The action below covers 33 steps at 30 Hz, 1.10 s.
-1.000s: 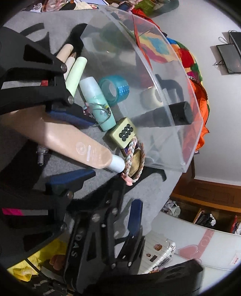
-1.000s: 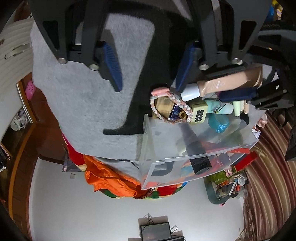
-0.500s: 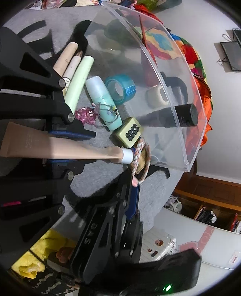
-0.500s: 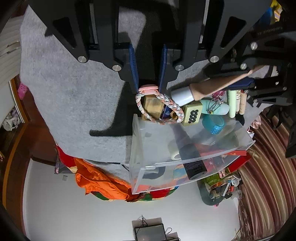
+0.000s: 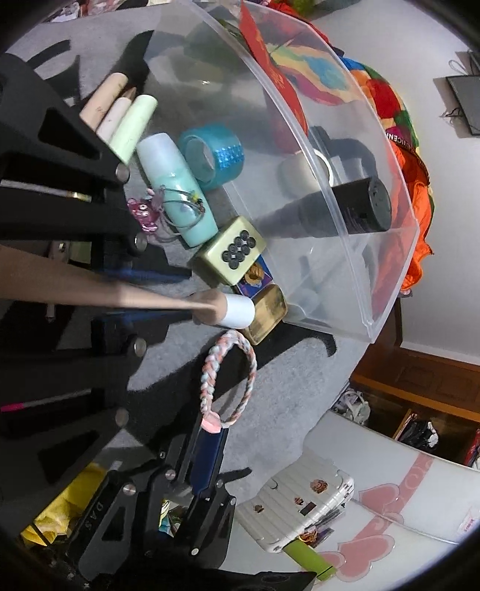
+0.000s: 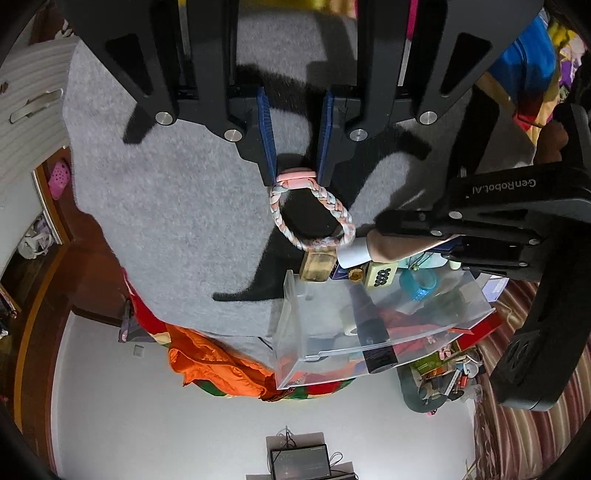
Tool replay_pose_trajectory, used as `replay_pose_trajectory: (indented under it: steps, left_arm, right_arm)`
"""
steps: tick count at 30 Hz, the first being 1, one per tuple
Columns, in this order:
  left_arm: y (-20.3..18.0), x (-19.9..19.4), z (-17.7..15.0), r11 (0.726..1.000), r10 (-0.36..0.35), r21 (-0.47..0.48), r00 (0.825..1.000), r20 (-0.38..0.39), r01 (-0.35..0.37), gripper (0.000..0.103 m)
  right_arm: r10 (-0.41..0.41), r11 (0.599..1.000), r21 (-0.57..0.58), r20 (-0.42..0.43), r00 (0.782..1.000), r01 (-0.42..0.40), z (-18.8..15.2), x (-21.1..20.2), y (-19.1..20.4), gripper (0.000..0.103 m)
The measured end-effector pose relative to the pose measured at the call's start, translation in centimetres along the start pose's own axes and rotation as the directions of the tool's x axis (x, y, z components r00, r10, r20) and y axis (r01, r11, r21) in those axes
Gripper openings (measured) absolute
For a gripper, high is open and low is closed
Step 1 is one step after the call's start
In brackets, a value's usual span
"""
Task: Organize objects
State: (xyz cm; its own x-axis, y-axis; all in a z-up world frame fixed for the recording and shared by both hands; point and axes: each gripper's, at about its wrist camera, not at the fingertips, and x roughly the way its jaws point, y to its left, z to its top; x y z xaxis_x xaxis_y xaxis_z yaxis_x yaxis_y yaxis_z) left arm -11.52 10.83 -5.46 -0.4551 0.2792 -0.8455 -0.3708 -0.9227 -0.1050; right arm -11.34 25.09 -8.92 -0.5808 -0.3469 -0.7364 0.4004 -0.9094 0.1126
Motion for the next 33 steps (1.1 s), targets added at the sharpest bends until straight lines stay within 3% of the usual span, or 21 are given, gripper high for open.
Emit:
replay_pose_trajectory:
  steps: [8,20,24,28,31,33]
  left_arm:
    - [-0.1,-2.3,-1.3,0.999,0.030,-0.019,0.997,0.070,-0.029,0.007]
    - [1.1,-6.7,-1.8,0.997,0.053,-0.068,0.979,0.199,-0.040,0.004]
    - [0.9,-6.1,-1.4,0.999,0.045,-0.028,0.988,0.150,-0.041,0.005]
    - [1.1,-4.2,-0.9,0.998,0.055,0.006,0.995,0.079,-0.055,0.020]
    - [1.2,-2.1,-0.4,0.998,0.054,0.026,0.998,0.012,-0.055,0.024]
    - [1.0,-1.8,-0.2,0.998,0.057,0.039,0.998,0.011,-0.058,0.033]
  right_arm:
    - [0.016,1.000,0.019,0.037,0.999,-0.016,0.8,-0.9,0.2,0.020]
    - [0.031,0.999,0.004,0.132,0.991,-0.032,2.9,-3.5,1.5,0.020]
    - [0.038,0.999,0.013,0.144,0.989,-0.040,3.1,-3.7,1.7,0.020]
    - [0.040,0.999,0.020,0.142,0.989,-0.043,3.1,-3.8,1.3,0.020]
    - [0.041,0.998,0.031,0.141,0.989,-0.045,3.1,-3.7,0.8,0.020]
    - [0.042,0.998,0.036,0.143,0.989,-0.048,3.2,-3.7,0.5,0.020]
